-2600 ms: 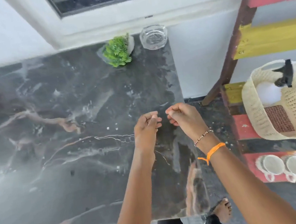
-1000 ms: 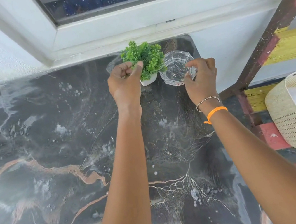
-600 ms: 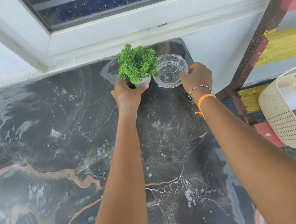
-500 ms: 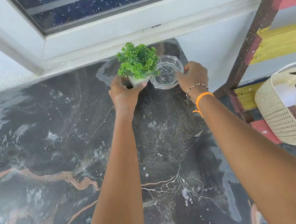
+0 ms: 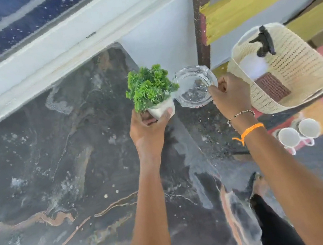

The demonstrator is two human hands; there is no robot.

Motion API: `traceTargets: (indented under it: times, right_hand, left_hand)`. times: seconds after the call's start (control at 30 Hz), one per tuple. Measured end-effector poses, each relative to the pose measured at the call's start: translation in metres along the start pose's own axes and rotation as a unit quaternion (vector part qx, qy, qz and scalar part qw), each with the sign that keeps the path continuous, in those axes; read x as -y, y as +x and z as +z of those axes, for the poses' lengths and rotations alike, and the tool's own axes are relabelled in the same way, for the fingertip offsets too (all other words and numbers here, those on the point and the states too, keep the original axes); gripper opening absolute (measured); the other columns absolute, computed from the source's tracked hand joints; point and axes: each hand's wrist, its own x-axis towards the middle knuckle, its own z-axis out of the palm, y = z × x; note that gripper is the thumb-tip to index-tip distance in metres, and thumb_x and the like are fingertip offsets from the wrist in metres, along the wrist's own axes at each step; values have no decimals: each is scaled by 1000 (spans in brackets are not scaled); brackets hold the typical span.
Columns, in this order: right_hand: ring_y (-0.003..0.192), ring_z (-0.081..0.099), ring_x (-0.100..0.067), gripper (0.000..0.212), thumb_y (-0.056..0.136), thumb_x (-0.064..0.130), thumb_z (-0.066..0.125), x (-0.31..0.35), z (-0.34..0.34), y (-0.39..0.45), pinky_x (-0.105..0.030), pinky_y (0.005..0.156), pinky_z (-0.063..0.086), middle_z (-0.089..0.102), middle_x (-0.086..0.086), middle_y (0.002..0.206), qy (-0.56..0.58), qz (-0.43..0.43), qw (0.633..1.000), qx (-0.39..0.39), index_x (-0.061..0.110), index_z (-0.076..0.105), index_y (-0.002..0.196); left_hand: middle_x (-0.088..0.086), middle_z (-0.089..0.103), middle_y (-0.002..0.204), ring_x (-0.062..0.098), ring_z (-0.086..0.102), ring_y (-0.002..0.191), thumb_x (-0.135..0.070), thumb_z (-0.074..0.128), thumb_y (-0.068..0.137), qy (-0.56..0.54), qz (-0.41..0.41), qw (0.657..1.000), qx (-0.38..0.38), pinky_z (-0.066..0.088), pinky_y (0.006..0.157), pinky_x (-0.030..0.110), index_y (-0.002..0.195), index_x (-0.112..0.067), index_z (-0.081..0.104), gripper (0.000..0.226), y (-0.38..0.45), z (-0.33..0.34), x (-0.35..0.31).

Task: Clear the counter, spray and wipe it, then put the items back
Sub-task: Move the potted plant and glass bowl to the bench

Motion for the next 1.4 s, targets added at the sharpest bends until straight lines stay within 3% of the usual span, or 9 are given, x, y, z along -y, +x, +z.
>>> traceTargets:
  times: [0.17,0.33,0.6,0.8,0.93,1.03,1.17,1.3,1.4]
  right_hand:
    - [53,36,-20,15,74,22,58,-72,-88,-1,-27,55,18,40,2,52,-9,19,999,-37,10,50,70]
    - [51,38,-21,11,76,10,61,-161,-172,11,-29,51,15,41,2,50,-36,87,994,-60,6,52,71]
    - [59,45,-25,11,78,11,61,-284,-251,40,-26,53,19,51,-5,59,-74,166,979,-96,2,58,83]
    - [71,61,-35,9,81,15,57,-366,-263,58,-36,68,44,61,-15,68,-53,252,962,-89,9,51,84]
    - [68,65,-34,9,82,16,54,-406,-251,71,-36,64,43,46,3,56,-28,309,945,-103,14,45,84]
    - [64,66,-37,18,83,18,54,-426,-239,79,-37,53,48,42,7,58,17,351,928,-120,19,38,75]
    - [55,65,-27,23,84,17,50,-439,-231,90,-19,38,39,43,6,59,52,390,908,-141,23,31,72]
    - [38,59,-13,17,85,13,47,-450,-223,99,-32,46,52,47,1,67,114,417,890,-143,11,31,89]
    - [34,57,-8,17,86,9,46,-456,-218,103,-37,55,58,46,3,66,140,429,881,-142,12,30,91]
  left_hand:
    - [-22,69,74,-8,63,67,-34,81,64,-24,-30,998,46,43,54,4,91,-27,62,34,-61,86,-11]
    - [1,70,96,13,67,89,-30,79,67,-3,-77,990,115,50,70,21,101,-25,58,40,-120,187,-15]
    - [4,67,102,15,63,93,-29,73,77,35,-61,985,158,52,81,27,111,-17,59,39,-176,324,-13]
    - [-11,63,92,3,62,88,-35,80,64,158,-107,958,213,55,80,26,125,-22,48,70,-183,398,13]
    - [-19,65,87,-12,57,81,-34,78,60,199,-68,947,243,41,69,3,107,-29,58,51,-181,437,30]
    - [-10,68,101,4,62,93,-25,82,59,189,-74,945,255,46,80,15,113,-23,58,59,-174,463,43]
    - [-9,65,106,1,51,91,-23,84,59,222,-64,939,256,33,75,4,118,-21,55,66,-167,495,51]
    - [-5,61,110,11,56,101,-9,82,63,217,-128,932,261,39,87,12,125,-12,50,70,-160,521,57]
    - [7,62,110,23,59,102,-1,77,66,230,-134,939,217,32,65,6,123,-6,50,63,-158,533,61]
